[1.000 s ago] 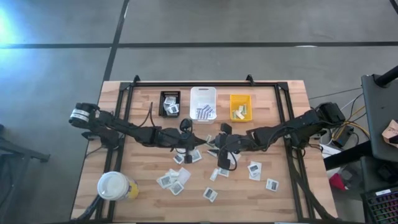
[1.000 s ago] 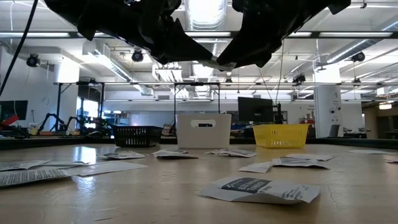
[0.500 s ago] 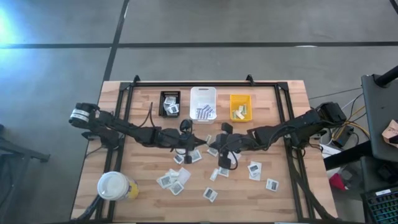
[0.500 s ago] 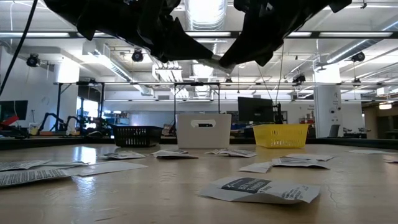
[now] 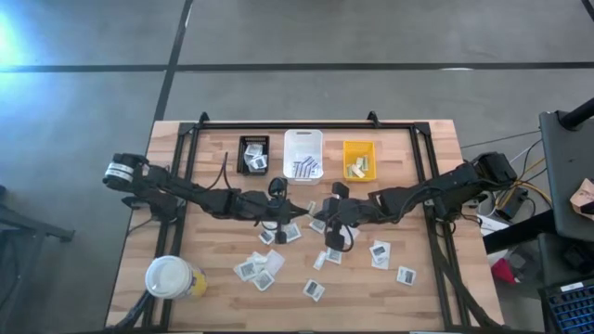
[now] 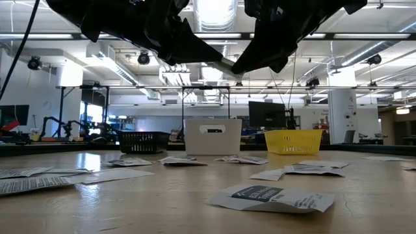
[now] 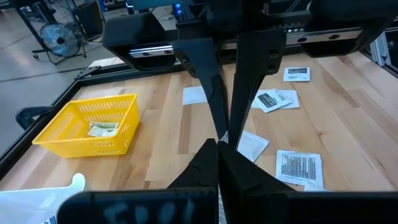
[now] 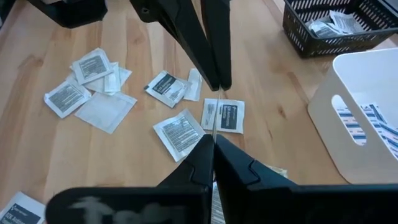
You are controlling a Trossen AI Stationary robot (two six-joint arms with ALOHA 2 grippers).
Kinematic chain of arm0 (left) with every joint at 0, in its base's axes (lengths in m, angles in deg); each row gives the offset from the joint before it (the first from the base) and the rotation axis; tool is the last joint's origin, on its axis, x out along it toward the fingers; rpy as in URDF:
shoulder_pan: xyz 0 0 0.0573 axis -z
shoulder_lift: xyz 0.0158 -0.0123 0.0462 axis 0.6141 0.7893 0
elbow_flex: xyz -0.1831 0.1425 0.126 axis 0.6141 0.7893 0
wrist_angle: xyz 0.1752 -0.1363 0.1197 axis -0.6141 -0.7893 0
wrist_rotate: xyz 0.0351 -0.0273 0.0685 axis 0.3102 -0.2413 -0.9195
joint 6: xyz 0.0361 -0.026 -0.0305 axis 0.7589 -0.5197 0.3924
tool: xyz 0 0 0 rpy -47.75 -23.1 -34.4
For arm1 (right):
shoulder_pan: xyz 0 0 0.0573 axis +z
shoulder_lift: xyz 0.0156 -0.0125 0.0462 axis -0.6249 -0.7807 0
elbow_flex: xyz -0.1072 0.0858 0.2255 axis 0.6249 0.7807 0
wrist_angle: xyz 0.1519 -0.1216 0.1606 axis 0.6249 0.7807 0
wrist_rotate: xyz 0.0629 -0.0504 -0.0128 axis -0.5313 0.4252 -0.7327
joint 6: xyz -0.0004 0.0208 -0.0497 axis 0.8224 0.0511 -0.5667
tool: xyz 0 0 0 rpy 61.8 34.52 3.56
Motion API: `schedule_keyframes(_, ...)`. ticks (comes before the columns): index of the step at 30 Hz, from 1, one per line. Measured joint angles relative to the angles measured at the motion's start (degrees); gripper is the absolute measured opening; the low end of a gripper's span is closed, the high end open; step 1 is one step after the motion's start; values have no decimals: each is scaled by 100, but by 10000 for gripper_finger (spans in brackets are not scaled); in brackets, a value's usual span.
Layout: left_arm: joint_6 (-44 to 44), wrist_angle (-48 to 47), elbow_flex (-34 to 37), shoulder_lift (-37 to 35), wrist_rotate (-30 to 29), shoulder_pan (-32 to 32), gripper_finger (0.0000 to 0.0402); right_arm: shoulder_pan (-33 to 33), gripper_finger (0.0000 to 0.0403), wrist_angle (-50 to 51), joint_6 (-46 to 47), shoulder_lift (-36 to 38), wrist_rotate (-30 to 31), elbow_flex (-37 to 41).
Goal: Pick & Place First Aid Supplies
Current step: Put the green bandage into the yellow basket
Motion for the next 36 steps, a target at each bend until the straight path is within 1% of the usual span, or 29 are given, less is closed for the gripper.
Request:
schedule_keyframes(6, 36, -4, 0, 0, 0, -7, 1, -35, 8, 122, 172, 2, 15, 0)
schedule_keyframes(9, 120, -17, 0, 0, -2, -7, 15, -46, 8, 141, 187, 2, 15, 0)
schedule_keyframes(16, 153, -28, 0, 0, -2, -7, 84, -55, 8, 159, 148, 2, 125, 0)
schedule_keyframes(20, 297, -42, 0, 0, -15, -11, 125, -75, 8, 389, 269, 2, 159, 0)
schedule_keyframes(25, 356, -65, 0, 0, -316, -11, 171, -96, 8, 602, 340, 2, 175, 2)
schedule_keyframes(27, 360, -171, 0, -9, -531, -11, 182, -105, 8, 744, 343, 18, 309, 0)
schedule_keyframes(30, 363, -579, 0, -90, -761, -11, 187, -171, 8, 1236, 399, 103, 598, 0)
schedule_keyframes(36, 344, -1533, 0, -462, -811, -11, 186, -509, 8, 2415, 727, 450, 1292, 3)
